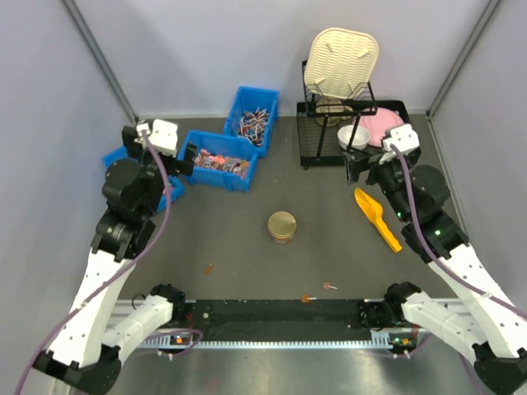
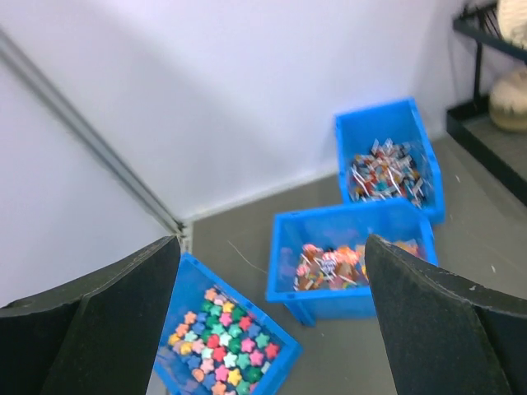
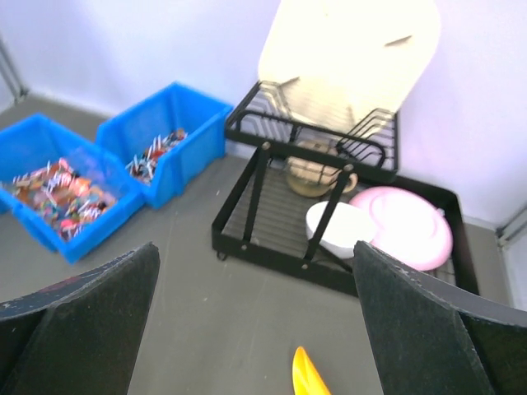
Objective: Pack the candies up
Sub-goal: Reset both arms
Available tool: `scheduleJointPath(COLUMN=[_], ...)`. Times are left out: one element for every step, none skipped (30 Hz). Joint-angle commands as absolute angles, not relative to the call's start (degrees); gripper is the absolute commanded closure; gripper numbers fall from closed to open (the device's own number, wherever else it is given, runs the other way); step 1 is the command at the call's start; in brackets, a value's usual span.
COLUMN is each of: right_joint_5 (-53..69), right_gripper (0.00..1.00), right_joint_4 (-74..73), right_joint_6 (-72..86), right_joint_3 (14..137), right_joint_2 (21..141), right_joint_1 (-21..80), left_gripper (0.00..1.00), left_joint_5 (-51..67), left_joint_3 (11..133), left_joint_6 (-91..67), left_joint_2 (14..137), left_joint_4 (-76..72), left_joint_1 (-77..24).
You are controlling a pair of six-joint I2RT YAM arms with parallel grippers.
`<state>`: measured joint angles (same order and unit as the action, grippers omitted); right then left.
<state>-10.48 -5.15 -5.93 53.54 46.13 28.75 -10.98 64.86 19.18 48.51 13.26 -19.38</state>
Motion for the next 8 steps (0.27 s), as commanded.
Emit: scheduleJointPath(right_joint_5=[-14.6,-14.4,-14.2,-14.2,-14.2,-14.3,-14.3,-14.2], right_gripper=[0.01,0.01,0.01,0.01,0.01,0.01,0.01,0.01], right_joint_4=[-0.4,-0.4,-0.5,-0.4,-0.4,-0.4,-0.4,-0.4], right_joint_6=[-4.3,-4.4,-4.4,-4.4,-4.6,-4.7,-4.8,-5.1], right_joint_3=[53.4,53.2,53.1,53.3,53.1,53.0,52.8,52.6], right_joint_2=[43.0,42.6,42.7,42.9,43.0,43.1,43.2,43.7], right_joint_1=[28.2,28.3,28.3,28.2,28.2,28.3,28.3,28.3], left_gripper=[0.01,0.01,0.01,0.02,0.02,0.01,0.01,0.01], left_joint_5=[-16.1,-16.3,-16.7,-16.9,-17.1,-17.1,-17.1,-17.1], left_joint_3=[62.8,62.2,60.8,60.4,59.9,59.4,59.2,59.1], left_joint_6=[16.3,16.1,15.9,15.8,15.7,15.7,15.6,15.6], left_joint_2=[45.7,45.4,45.4,45.4,45.6,45.8,46.1,46.1], left_joint_4=[8.7,7.9,7.0,6.4,5.1,4.7,4.0,3.3], left_joint_1=[-18.3,-18.0,-17.9,-17.9,-17.9,-17.9,-17.9,-17.9])
